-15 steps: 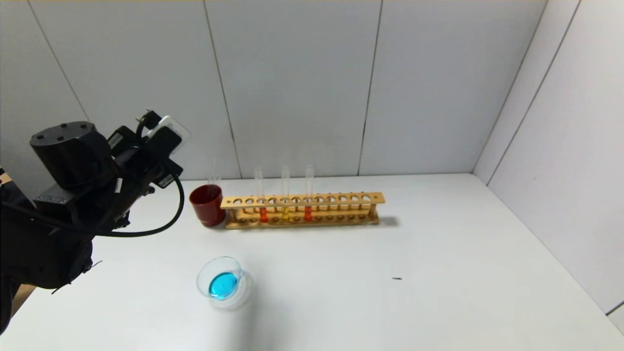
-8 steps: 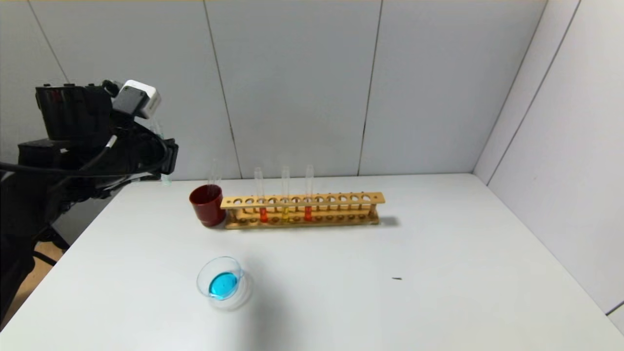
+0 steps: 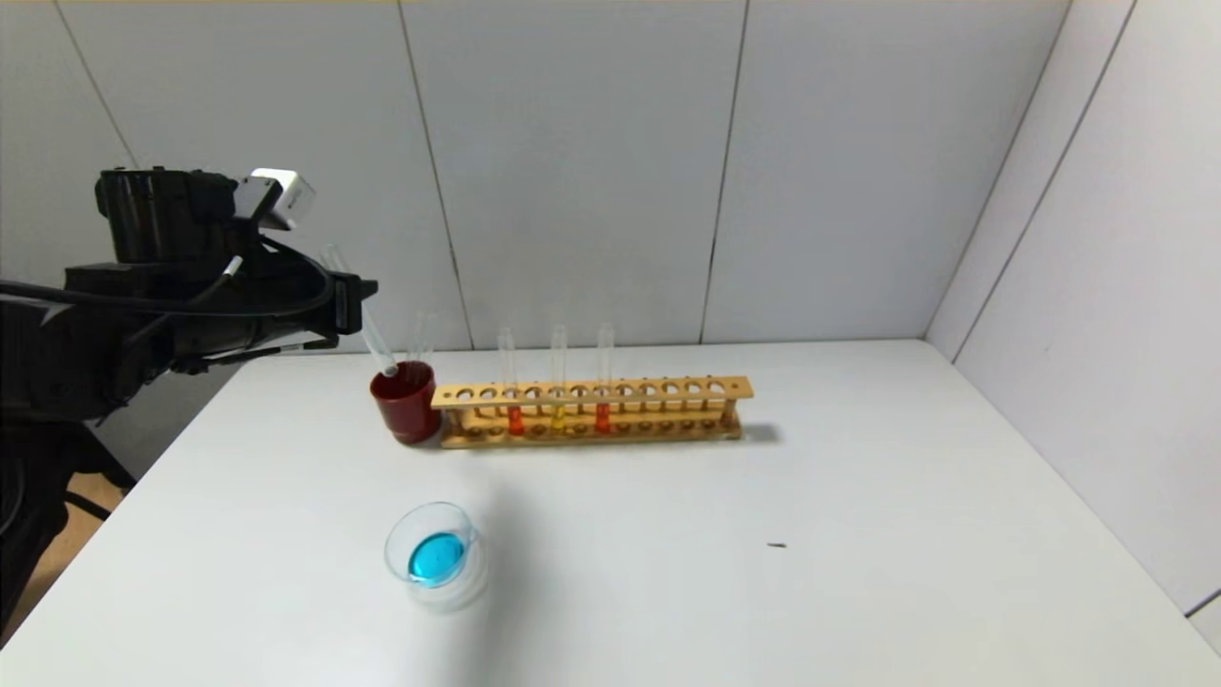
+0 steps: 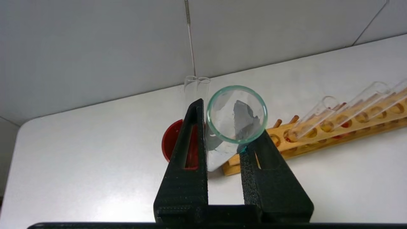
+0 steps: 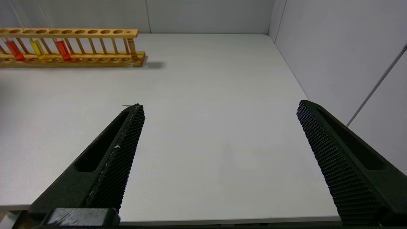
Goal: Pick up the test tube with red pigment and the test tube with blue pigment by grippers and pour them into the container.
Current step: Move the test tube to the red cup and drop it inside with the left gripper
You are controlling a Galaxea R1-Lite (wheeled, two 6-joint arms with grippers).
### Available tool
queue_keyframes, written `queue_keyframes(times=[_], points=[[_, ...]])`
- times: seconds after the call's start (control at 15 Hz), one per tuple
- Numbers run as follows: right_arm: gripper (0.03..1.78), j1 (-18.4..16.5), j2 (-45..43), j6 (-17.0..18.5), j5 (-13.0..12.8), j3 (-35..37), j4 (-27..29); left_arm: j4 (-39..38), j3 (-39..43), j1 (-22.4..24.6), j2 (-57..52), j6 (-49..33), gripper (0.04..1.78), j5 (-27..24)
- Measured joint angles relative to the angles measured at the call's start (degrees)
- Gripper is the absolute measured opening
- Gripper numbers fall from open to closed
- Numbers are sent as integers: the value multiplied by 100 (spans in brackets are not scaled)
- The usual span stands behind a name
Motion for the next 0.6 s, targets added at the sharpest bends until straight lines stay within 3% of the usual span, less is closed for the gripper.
queue_keyframes(times=[0.6], points=[[175, 0, 0, 0, 2, 0, 0, -286, -636, 311, 1124, -55, 33, -27]])
